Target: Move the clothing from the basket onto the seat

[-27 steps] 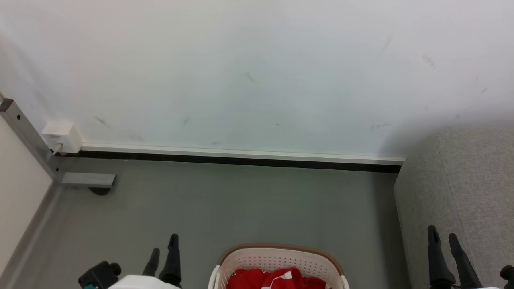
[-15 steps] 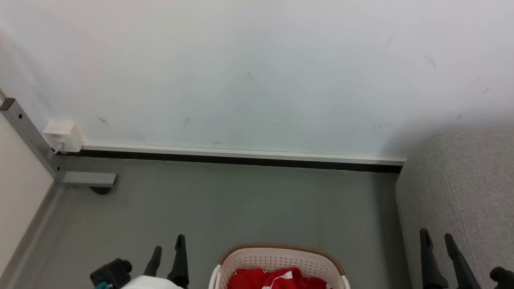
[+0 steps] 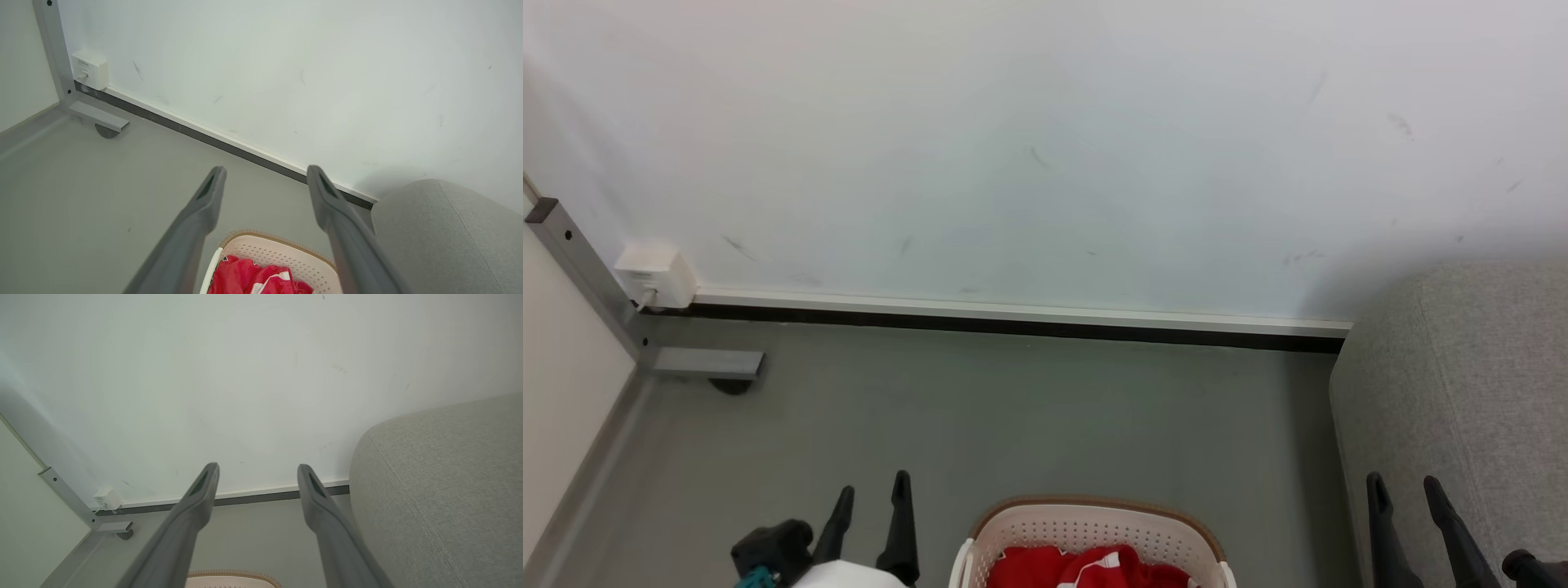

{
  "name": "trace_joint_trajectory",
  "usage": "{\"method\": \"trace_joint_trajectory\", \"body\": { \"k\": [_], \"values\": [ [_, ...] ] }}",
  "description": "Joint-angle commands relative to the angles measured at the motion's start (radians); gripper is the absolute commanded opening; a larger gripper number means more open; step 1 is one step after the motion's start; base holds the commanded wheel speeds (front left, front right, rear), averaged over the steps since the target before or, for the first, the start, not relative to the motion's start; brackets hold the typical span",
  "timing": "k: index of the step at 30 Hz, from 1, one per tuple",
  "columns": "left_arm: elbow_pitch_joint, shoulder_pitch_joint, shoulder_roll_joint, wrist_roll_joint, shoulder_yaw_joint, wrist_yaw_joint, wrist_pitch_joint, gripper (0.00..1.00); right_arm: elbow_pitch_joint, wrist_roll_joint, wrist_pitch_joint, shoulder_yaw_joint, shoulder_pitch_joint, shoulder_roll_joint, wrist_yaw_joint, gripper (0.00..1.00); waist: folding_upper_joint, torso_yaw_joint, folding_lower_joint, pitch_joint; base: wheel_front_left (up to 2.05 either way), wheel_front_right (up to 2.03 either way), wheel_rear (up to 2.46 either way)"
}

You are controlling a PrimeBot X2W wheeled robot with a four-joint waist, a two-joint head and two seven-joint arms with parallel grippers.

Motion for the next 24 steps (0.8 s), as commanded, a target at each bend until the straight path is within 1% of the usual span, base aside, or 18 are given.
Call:
{"method": "trace_joint_trajectory", "body": {
  "k": [1, 6, 11, 18, 24],
  "values": [
    [-0.013, -0.013, 0.007, 0.042, 0.001, 0.006, -0.015, 1.0, -0.016, -0.03, -0.013, -0.004, 0.001, -0.011, -0.001, 1.0, 0.0, 0.001, 0.0, 0.0, 0.0, 0.0, 0.0],
    [-0.01, -0.003, 0.008, 0.098, 0.008, 0.01, -0.025, 1.0, -0.019, -0.065, -0.025, -0.018, 0.01, -0.011, -0.001, 1.0, 0.0, 0.004, 0.0, 0.0, 0.0, 0.0, 0.0],
    [-0.005, 0.01, 0.012, 0.152, 0.015, 0.006, -0.037, 1.0, -0.022, -0.106, -0.037, -0.036, 0.017, -0.011, -0.001, 1.0, 0.0, 0.006, 0.0, -0.001, 0.0, 0.0, 0.0],
    [-0.001, 0.019, 0.015, 0.209, 0.023, 0.005, -0.049, 1.0, -0.023, -0.145, -0.048, -0.068, 0.026, -0.011, -0.002, 1.0, 0.0, 0.011, 0.0, -0.003, 0.0, 0.0, 0.0],
    [0.004, 0.02, 0.015, 0.256, 0.019, -0.017, -0.063, 1.0, -0.023, -0.182, -0.061, -0.095, 0.037, -0.011, -0.002, 1.0, 0.0, 0.016, -0.0001, -0.002, 0.0, 0.0, 0.0]
  ]
}}
